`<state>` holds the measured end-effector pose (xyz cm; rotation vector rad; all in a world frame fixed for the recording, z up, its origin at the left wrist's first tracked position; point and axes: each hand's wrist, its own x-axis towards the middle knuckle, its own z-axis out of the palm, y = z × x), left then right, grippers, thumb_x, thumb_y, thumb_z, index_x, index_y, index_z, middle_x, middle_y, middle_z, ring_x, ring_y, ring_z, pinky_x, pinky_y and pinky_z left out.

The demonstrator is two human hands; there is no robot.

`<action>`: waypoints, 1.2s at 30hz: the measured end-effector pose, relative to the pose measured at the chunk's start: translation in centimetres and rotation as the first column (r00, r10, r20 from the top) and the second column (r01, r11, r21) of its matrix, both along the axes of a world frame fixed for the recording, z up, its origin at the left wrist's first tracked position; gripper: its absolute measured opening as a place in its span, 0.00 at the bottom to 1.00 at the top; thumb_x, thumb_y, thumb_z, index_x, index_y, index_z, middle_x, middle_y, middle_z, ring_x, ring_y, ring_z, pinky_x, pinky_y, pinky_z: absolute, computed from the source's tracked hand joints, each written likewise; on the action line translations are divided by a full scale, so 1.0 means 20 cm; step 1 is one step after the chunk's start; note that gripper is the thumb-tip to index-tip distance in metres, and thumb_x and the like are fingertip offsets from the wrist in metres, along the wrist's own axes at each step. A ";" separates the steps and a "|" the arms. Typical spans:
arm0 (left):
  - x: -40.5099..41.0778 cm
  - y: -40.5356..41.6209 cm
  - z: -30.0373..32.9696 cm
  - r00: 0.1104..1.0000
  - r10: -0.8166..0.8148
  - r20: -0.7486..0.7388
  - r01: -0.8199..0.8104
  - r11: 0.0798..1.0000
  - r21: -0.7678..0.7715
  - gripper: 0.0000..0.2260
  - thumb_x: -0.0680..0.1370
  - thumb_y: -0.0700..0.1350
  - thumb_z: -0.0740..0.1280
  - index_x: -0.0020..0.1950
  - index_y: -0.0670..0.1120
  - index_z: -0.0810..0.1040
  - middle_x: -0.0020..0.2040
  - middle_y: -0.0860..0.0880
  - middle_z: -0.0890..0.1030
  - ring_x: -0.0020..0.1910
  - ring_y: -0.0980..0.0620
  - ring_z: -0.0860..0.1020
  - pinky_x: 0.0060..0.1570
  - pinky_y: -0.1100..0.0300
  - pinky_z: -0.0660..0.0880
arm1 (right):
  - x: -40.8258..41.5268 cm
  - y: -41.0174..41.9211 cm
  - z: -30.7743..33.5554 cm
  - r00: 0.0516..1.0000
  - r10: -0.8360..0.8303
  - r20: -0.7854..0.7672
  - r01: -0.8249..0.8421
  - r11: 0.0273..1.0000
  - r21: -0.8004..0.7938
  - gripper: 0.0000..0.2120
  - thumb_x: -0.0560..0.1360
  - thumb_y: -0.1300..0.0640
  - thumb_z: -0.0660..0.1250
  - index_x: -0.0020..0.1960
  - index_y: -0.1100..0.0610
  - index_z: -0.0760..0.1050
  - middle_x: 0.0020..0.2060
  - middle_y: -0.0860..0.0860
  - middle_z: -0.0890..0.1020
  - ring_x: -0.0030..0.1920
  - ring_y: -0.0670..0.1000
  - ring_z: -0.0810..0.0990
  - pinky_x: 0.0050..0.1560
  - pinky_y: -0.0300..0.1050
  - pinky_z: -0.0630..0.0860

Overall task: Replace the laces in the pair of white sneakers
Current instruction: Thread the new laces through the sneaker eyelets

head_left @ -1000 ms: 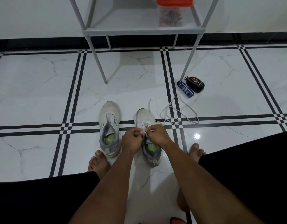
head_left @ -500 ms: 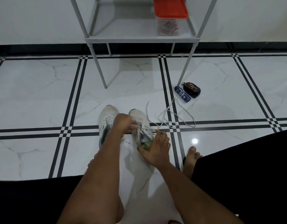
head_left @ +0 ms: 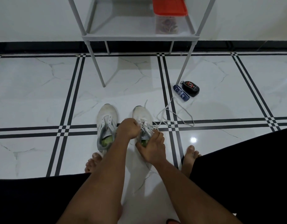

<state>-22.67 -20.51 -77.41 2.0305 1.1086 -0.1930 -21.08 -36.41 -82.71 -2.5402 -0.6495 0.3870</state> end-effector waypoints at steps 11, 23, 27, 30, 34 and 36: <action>-0.04 0.00 -0.04 0.997 0.070 -0.036 -0.073 0.994 -0.080 0.06 0.76 0.47 0.67 0.47 0.47 0.82 0.43 0.46 0.83 0.47 0.44 0.83 0.49 0.51 0.80 | 0.00 0.01 -0.01 1.000 0.011 -0.012 -0.011 1.000 -0.013 0.48 0.70 0.29 0.65 0.76 0.63 0.62 0.63 0.58 0.71 0.61 0.62 0.73 0.52 0.59 0.81; 0.02 0.00 0.01 0.793 0.574 0.205 -0.395 0.740 -0.545 0.11 0.76 0.35 0.61 0.40 0.45 0.80 0.40 0.49 0.84 0.36 0.47 0.80 0.34 0.57 0.74 | 0.00 0.02 -0.02 0.999 0.034 0.015 -0.033 0.996 -0.082 0.46 0.72 0.33 0.65 0.77 0.64 0.62 0.63 0.58 0.72 0.60 0.61 0.73 0.46 0.57 0.81; 0.03 0.23 0.24 0.502 0.813 0.296 -0.321 0.493 -0.809 0.15 0.77 0.32 0.54 0.39 0.51 0.68 0.35 0.52 0.73 0.25 0.56 0.59 0.24 0.62 0.53 | 0.01 0.03 -0.01 0.999 0.023 -0.022 -0.025 0.994 -0.106 0.46 0.73 0.35 0.63 0.79 0.65 0.60 0.65 0.58 0.70 0.63 0.61 0.71 0.50 0.58 0.81; 0.03 0.30 0.28 0.578 0.734 0.356 -0.296 0.595 -0.747 0.13 0.77 0.33 0.58 0.40 0.50 0.72 0.38 0.51 0.78 0.25 0.55 0.59 0.24 0.62 0.55 | 0.01 0.03 -0.01 0.999 0.022 -0.038 -0.026 0.994 -0.106 0.46 0.73 0.35 0.63 0.79 0.64 0.58 0.66 0.58 0.69 0.64 0.61 0.70 0.52 0.58 0.81; -0.01 0.21 0.12 0.885 0.437 0.164 -0.383 0.881 -0.279 0.17 0.75 0.54 0.70 0.61 0.50 0.79 0.59 0.47 0.82 0.46 0.47 0.82 0.50 0.47 0.83 | 0.02 0.03 -0.01 0.999 0.032 -0.028 -0.035 0.995 -0.097 0.46 0.74 0.35 0.64 0.79 0.64 0.58 0.66 0.59 0.69 0.64 0.61 0.70 0.52 0.58 0.80; -0.05 0.14 -0.01 0.961 0.273 0.038 -0.272 0.962 -0.021 0.22 0.80 0.56 0.66 0.71 0.49 0.68 0.70 0.43 0.69 0.58 0.40 0.80 0.60 0.48 0.76 | 0.02 0.03 -0.02 0.999 0.039 -0.024 -0.041 0.995 -0.096 0.46 0.74 0.35 0.64 0.80 0.64 0.58 0.66 0.59 0.69 0.64 0.61 0.70 0.52 0.57 0.80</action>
